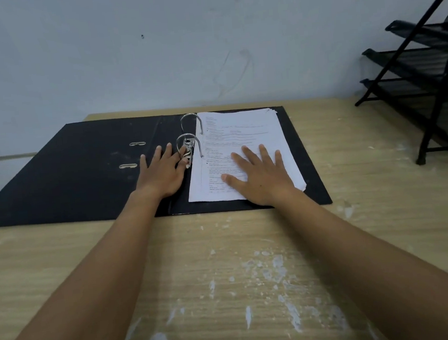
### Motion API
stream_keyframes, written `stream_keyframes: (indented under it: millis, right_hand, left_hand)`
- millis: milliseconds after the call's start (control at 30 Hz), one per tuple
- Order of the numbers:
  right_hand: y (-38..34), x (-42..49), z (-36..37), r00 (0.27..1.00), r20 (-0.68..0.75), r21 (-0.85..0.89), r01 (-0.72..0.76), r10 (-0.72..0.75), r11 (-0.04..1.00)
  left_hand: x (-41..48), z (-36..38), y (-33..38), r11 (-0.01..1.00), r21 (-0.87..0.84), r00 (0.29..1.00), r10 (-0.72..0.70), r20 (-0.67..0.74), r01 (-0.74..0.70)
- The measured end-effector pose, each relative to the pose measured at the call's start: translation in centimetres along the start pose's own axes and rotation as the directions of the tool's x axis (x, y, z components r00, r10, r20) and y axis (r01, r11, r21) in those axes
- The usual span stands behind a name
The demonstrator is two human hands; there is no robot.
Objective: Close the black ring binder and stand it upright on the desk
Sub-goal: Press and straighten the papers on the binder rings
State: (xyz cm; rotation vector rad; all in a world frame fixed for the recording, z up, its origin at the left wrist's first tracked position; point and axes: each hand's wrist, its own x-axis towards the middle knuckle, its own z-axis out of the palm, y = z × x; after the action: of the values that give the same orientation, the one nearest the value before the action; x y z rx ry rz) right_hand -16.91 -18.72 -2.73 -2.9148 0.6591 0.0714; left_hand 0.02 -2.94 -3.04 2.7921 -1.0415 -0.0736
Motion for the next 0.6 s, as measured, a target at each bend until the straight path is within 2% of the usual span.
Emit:
stream_keyframes:
  millis: [600]
  right_hand:
    - [3.4, -2.3, -0.4, 1.0, -0.003, 0.011, -0.012, 0.012, 1.0]
  left_hand:
    - [-1.1, 0.4, 4.0, 0.997, -0.071, 1.0, -0.011, -0.015, 0.01]
